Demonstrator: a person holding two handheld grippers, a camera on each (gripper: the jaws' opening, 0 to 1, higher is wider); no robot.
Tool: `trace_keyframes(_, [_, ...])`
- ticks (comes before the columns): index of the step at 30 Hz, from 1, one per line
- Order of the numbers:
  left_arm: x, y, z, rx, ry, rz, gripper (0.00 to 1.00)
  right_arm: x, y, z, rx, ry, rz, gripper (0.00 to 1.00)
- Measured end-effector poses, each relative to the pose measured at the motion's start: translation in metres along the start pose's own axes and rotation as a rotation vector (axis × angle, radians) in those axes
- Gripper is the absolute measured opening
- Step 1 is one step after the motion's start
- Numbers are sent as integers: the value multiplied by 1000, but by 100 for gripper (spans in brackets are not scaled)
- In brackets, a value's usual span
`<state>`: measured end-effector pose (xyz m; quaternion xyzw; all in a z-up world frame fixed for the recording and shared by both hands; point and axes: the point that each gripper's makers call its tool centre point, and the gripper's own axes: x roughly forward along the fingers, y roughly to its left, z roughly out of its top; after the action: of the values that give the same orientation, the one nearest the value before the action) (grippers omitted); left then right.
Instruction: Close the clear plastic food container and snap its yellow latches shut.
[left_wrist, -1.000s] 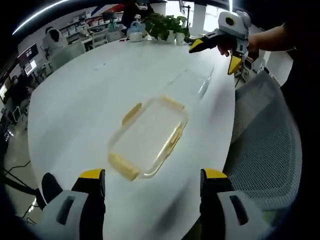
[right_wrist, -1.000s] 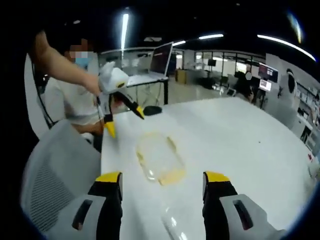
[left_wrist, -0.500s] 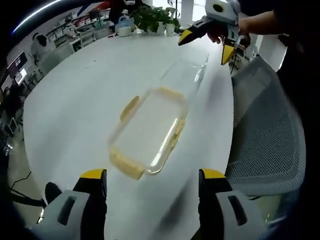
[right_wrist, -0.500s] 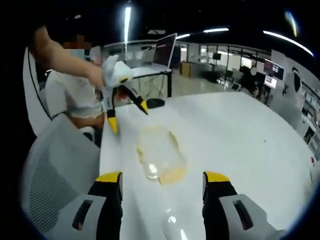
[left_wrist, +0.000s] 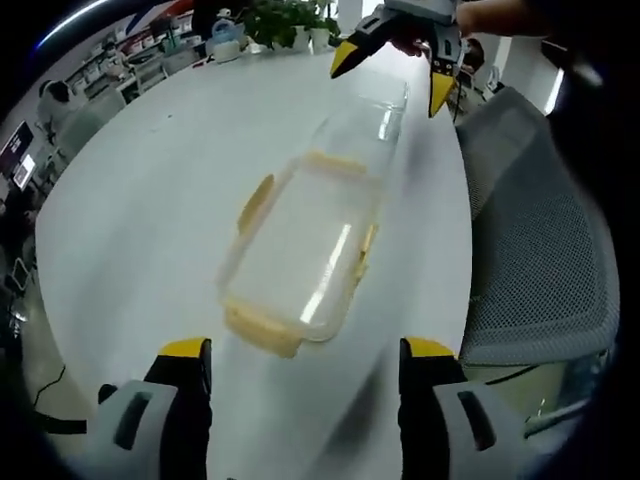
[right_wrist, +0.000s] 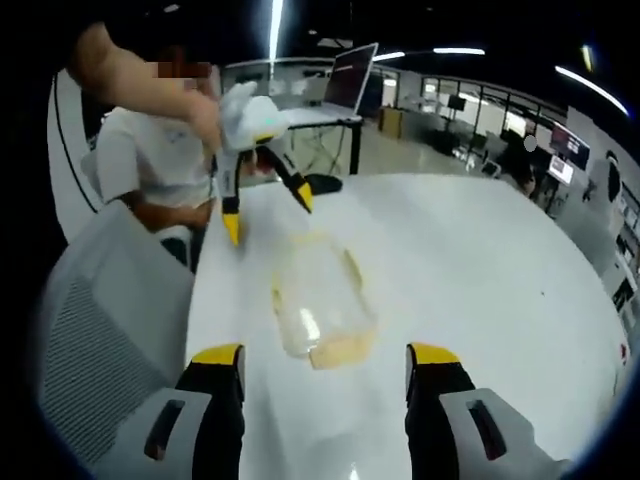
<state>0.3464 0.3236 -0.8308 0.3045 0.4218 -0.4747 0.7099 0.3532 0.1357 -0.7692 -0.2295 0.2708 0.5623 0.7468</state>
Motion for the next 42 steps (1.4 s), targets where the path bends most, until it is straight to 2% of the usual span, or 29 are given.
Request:
trace_keyframes(9, [3,3,-4,50,30,-22,76,12,-1,-8,-26,79,55,62])
trace_keyframes(32, [15,14,-7,182,68,-63,74,35,-7,-17,-42,158,105,60])
trace_keyframes(37, [17,16,-11,241,100,-76,74,44,-7,-21,-57,181,116,60])
trace_keyframes(39, [19,18,-12,255,109,-82,74,47,-6,-24,-88,198,127,58])
trace_keyframes(42, [20,19,-13,271,121,-89,75,51,-5,-26,-80,209,142,56])
